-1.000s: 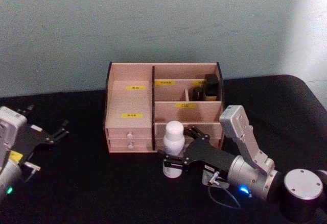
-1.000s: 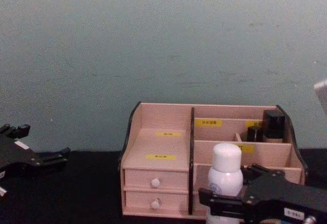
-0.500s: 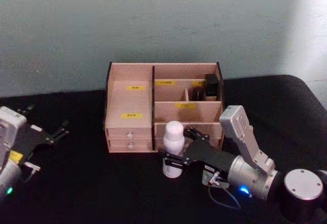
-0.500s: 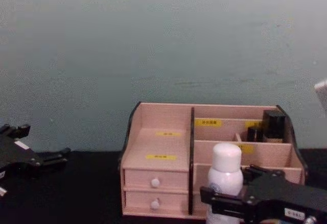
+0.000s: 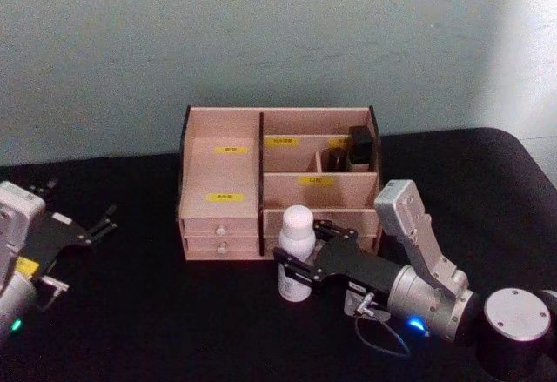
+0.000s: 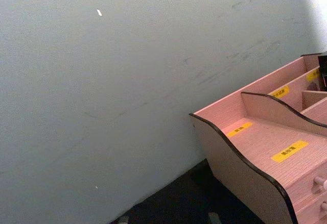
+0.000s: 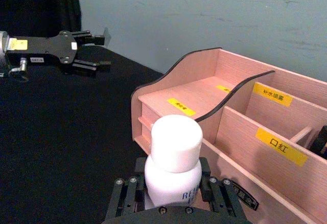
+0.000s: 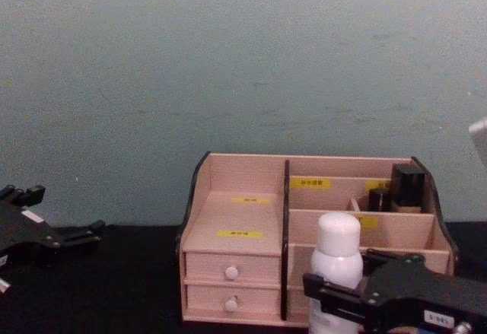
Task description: Pick up the facial cleanser and watermelon frost from the table and place them into the tiered storage box.
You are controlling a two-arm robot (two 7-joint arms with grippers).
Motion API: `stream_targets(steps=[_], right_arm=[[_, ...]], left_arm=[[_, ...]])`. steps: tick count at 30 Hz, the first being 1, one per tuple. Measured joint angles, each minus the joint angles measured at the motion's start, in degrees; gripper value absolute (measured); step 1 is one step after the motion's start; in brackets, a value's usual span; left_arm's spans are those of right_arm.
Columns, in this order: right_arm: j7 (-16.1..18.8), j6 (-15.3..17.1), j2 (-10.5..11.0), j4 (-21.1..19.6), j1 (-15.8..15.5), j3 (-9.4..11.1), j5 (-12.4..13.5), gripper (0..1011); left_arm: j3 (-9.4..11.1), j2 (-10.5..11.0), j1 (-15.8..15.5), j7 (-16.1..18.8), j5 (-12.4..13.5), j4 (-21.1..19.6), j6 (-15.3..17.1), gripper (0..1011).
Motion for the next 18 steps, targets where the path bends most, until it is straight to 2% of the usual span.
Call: stream_targets(steps=[11,13,18], right_arm=[[0.05,-0.10,0.01,0.00,0.00,0.00,0.03,590],[1.56,-1.16,0.26,0.02,0.02,0.04,0.59,590],[3.64,-1.36,0.99,-0.98,-0.10,0.28,2.14,590]], left_arm=[[0.00,0.00,0.00,0.00,0.00,0.00,0.00,1001],[0.00,0.00,0.00,0.00,0.00,0.00,0.00,1001],[0.00,0.00,0.00,0.00,0.00,0.00,0.00,1001]])
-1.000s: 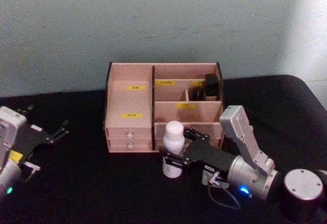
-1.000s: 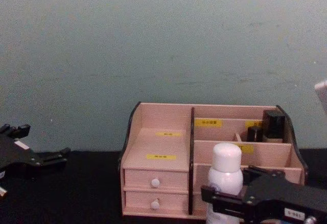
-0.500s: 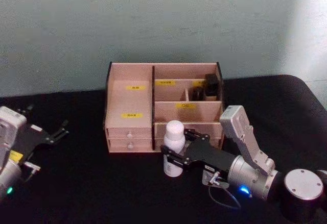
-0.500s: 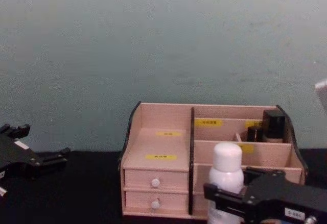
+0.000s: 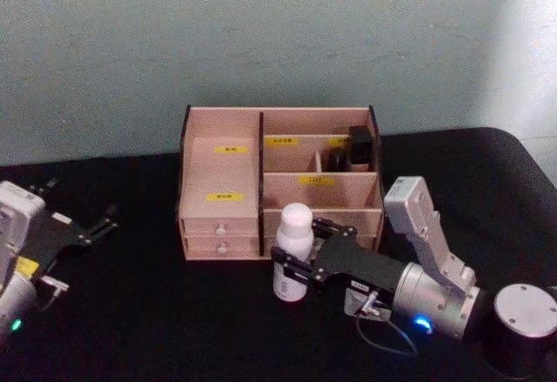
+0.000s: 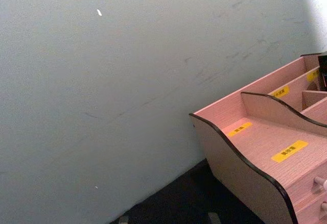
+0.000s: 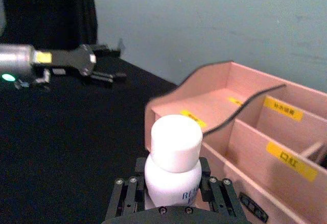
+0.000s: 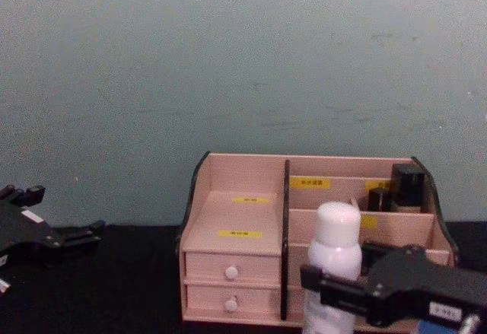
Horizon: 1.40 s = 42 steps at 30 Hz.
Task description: Pick up the facial cleanser and watermelon frost from the table and place them into the tiered storage box.
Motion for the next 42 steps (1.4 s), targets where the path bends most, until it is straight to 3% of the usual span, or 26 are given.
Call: stream_targets(steps=[9,16,27,42], right_arm=[[0.98,2.09,1.80,-5.38,-0.20,1.93,4.61,591],[-0.92,1.33,1.00,-6.14,2.45,3.00,5.71,590],[-4.96,-0.18,-2.54,-0.61,8.74,2.76,2.21,591],[-6.81,-2.94,-7.17,10.13,15.01,2.59,-2.66,591]], left_arm=[[0.00,0.00,0.00,0.00,0.00,0.00,0.00,1001],[0.00,0.00,0.00,0.00,0.00,0.00,0.00,1001],[0.00,0.00,0.00,0.00,0.00,0.00,0.00,1001],[0.00,0.00,0.00,0.00,0.00,0.00,0.00,1001]])
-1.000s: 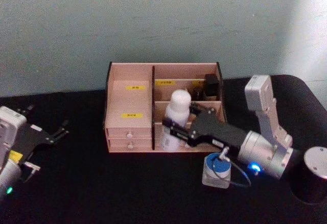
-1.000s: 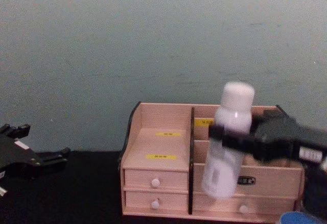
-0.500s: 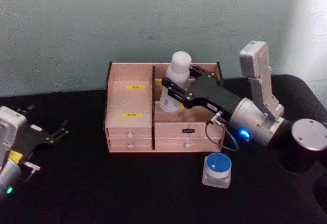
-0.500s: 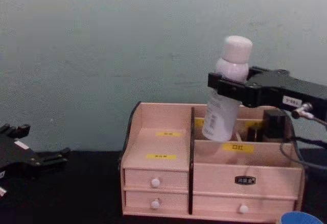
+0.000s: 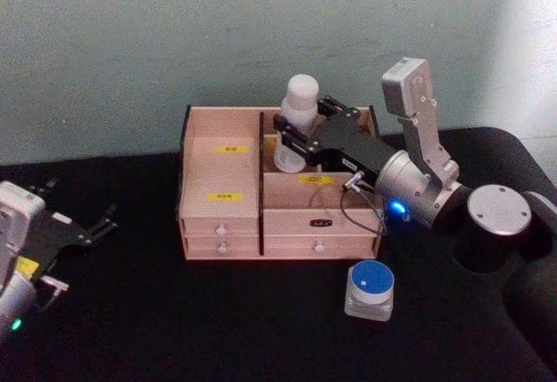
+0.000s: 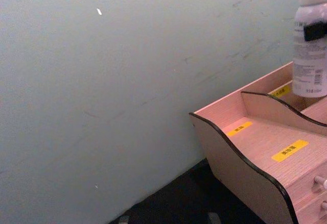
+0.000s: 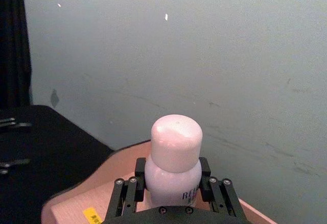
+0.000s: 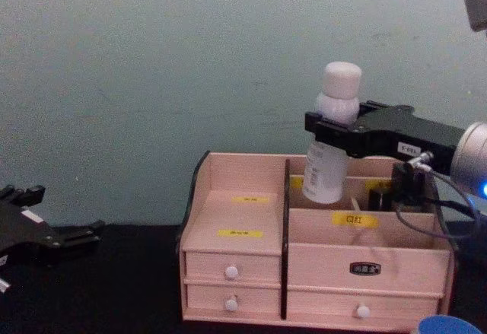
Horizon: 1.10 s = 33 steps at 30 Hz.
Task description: Pick up the facial cleanser and watermelon frost from the table and place them into the tiered storage box.
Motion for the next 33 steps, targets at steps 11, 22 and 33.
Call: stream_targets(steps=[11,22,33], right_arm=[[-0.27,-0.95,-2.06,5.95,2.66,0.65,-2.05,590],[-0.86,-1.43,-4.03,11.18,4.39,1.17,-3.93,591],[-0.93,-0.31,-4.64,13.30,4.95,1.37,-5.34,590]], left_arm=[[0.00,0.00,0.00,0.00,0.00,0.00,0.00,1001],[0.00,0.00,0.00,0.00,0.00,0.00,0.00,1001],[0.00,0.00,0.00,0.00,0.00,0.00,0.00,1001]])
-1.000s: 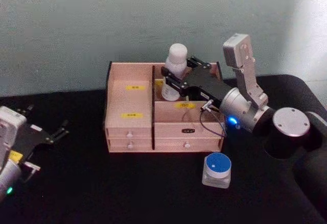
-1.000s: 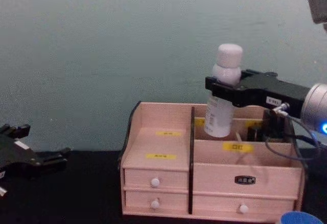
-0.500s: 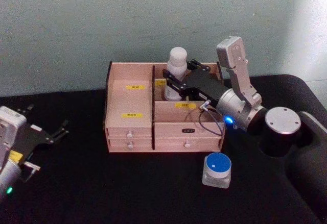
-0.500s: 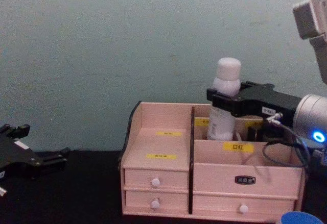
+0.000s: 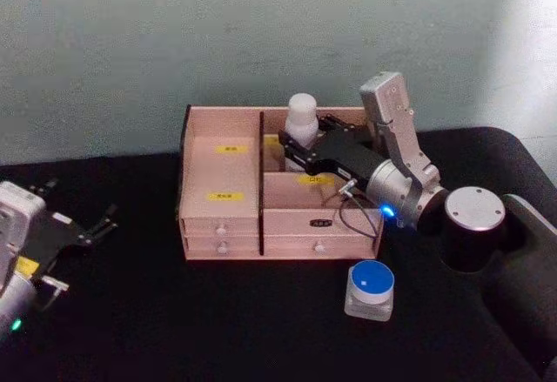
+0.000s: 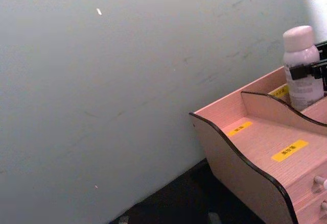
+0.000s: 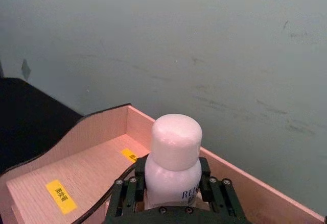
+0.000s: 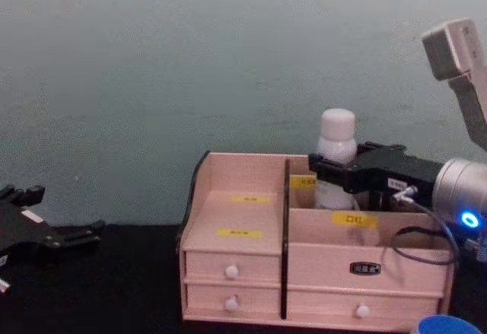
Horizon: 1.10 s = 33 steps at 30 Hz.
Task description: Pick up the facial cleanser and watermelon frost from the table and place them into the tiered storage box.
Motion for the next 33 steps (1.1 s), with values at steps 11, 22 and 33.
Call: stream_targets(steps=[11,22,33], right_arm=[[-0.18,0.80,-0.23,0.51,0.17,0.23,-0.43,590],[-0.21,0.68,-0.14,0.38,0.15,0.19,-0.42,647],[-0.20,0.62,-0.10,0.33,0.09,0.12,-0.37,953]], left_arm=[[0.00,0.00,0.00,0.00,0.00,0.00,0.00,1001],[0.00,0.00,0.00,0.00,0.00,0.00,0.00,1001],[0.00,0.00,0.00,0.00,0.00,0.00,0.00,1001]])
